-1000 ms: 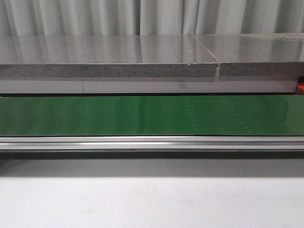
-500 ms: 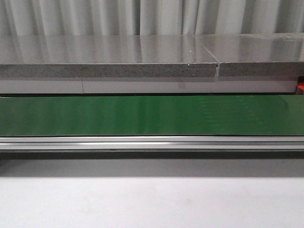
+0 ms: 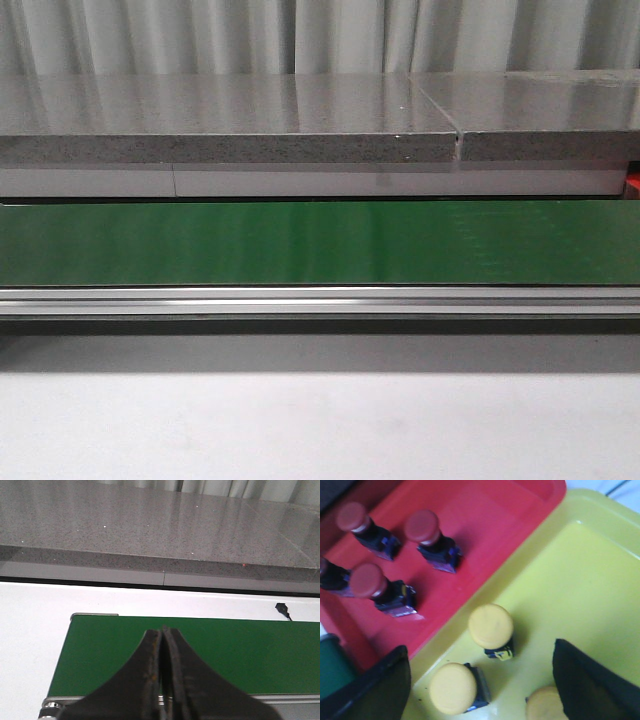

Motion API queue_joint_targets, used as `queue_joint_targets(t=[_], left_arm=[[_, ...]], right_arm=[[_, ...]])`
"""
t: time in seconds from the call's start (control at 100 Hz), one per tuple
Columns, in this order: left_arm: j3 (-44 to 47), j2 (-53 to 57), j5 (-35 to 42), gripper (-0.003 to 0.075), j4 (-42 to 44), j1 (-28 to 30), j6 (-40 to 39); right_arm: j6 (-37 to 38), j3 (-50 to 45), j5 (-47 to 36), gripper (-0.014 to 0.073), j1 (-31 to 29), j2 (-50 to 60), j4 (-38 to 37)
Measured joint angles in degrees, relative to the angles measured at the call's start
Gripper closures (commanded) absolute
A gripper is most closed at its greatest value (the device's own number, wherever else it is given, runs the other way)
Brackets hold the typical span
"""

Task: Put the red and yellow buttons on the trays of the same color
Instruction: 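Raise the right gripper and return it above the belt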

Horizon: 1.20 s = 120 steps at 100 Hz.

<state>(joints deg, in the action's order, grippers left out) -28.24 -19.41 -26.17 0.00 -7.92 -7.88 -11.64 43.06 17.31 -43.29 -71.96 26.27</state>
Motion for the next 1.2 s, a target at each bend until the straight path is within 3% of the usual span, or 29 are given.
queue_joint_targets(t=[0.33, 0.65, 0.97, 1.06, 1.2], left_arm=[[0.0, 0.0, 0.0, 0.0739, 0.0, 0.0, 0.0], [0.0, 0.0, 0.0, 0.0739, 0.0, 0.0, 0.0], [0.0, 0.0, 0.0, 0.0739, 0.0, 0.0, 0.0], [0.0, 0.0, 0.0, 0.0739, 0.0, 0.0, 0.0], [0.0, 0.0, 0.0, 0.0739, 0.0, 0.0, 0.0]], right_arm=[[-1.9, 0.0, -2.3, 0.001, 14.6, 11.9, 0.1], [-8.9, -0.1, -2.5, 0.001, 29.7, 20.7, 0.1], [-13.2, -6.3, -2.0, 0.0013, 37.4, 31.7, 0.1], [-13.3, -8.6, -0.3, 0.0053, 37.6, 35.7, 0.1], [-13.3, -11.7, 3.3, 0.0205, 37.7, 42.0, 0.1]])
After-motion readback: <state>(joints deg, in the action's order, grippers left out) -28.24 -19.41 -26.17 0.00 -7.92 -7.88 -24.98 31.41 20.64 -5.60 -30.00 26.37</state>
